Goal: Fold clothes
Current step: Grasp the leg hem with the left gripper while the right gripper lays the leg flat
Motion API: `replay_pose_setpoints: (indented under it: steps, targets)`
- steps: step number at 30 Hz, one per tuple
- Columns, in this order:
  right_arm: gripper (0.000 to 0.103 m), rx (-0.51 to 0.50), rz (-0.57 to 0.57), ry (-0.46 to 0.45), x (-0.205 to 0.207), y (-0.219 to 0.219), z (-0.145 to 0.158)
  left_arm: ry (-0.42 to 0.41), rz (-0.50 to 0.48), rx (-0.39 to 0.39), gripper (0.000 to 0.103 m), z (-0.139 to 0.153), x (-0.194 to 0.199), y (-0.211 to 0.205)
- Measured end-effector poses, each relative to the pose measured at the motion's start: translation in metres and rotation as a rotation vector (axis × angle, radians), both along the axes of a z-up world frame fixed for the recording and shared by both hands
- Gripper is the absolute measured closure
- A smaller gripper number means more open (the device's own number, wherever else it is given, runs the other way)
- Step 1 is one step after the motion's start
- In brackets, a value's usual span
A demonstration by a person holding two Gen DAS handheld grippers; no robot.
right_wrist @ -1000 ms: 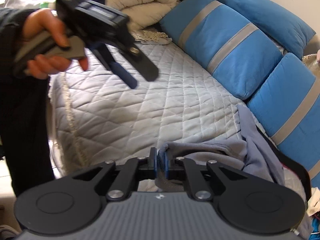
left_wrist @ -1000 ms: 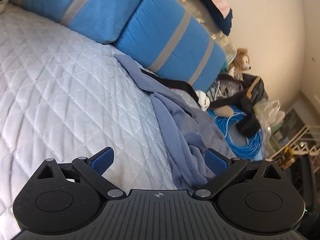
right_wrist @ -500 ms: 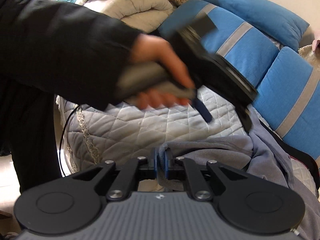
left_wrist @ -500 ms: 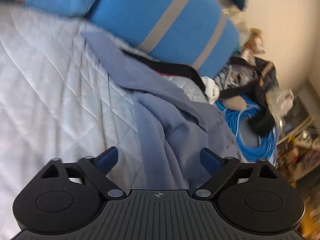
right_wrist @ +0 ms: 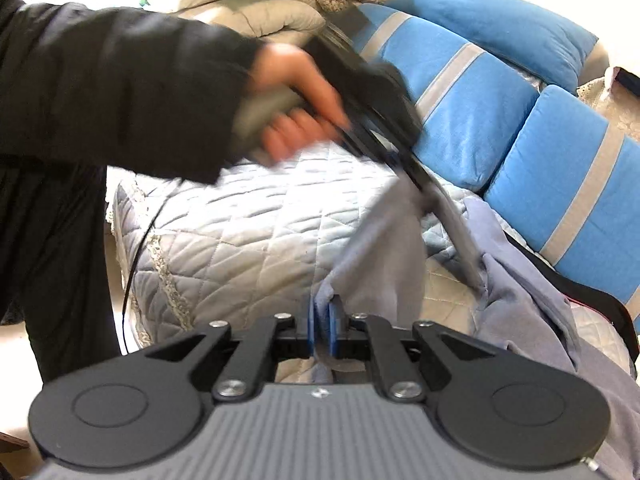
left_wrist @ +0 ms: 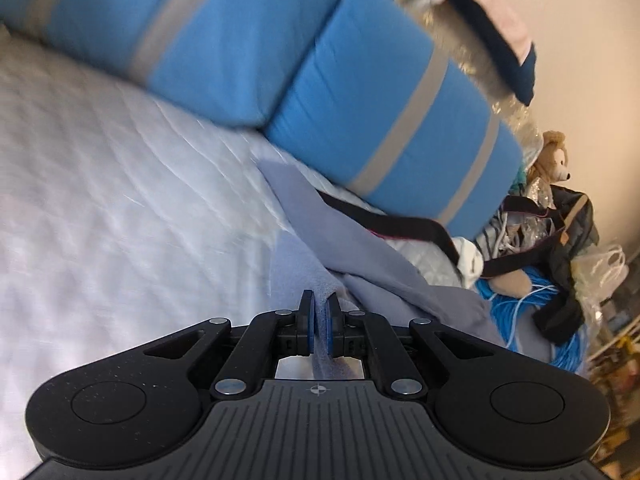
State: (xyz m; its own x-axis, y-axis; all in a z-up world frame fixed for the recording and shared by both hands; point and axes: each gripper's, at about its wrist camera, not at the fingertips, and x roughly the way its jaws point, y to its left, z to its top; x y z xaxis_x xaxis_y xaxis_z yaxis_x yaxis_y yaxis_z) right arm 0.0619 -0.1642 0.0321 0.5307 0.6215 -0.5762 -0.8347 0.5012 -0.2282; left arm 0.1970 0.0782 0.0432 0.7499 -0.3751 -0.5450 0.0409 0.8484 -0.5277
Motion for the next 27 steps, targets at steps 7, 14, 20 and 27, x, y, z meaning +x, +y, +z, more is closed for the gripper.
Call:
replay_pose_setpoints:
  steps: [7, 14, 20, 27]
  targets:
    - [0.103, -0.025, 0.020, 0.031, -0.006, 0.006, -0.007, 0.072, 0.018, 0.083, 0.098, -0.005, -0.072, 0.032]
    - [0.098, -0.033, -0.012, 0.070, -0.006, 0.007, -0.017, 0.077, 0.017, 0.112, 0.096, -0.011, -0.108, 0.047]
    - [0.037, -0.031, -0.001, 0.042, -0.013, 0.005, -0.011, 0.049, 0.029, 0.130, 0.053, -0.003, -0.115, 0.050]
    - [0.018, 0.017, -0.022, 0.014, -0.019, -0.001, -0.003, 0.014, 0.051, 0.222, 0.044, 0.017, -0.099, 0.048]
